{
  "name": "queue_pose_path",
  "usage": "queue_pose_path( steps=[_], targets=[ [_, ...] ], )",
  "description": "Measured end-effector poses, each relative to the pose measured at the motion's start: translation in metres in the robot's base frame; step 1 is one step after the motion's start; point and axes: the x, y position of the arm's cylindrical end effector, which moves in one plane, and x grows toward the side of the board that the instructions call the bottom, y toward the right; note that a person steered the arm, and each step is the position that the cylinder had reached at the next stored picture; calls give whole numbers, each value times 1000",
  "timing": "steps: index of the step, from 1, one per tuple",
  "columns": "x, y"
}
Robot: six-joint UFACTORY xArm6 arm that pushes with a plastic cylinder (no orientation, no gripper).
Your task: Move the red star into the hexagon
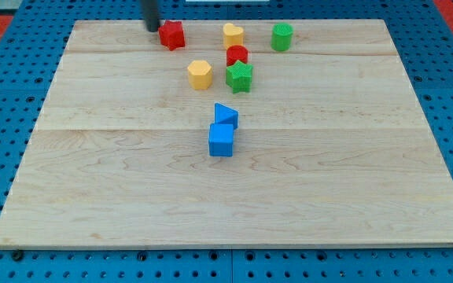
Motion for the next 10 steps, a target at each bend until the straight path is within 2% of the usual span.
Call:
queue_pose_path(
  steps=[1,2,3,4,5,7,8,10],
  targets=[
    [4,42],
    [27,66],
    [82,34],
    [53,43],
    [68,32],
    [91,-77],
    [119,-64],
    [129,-4]
  ],
)
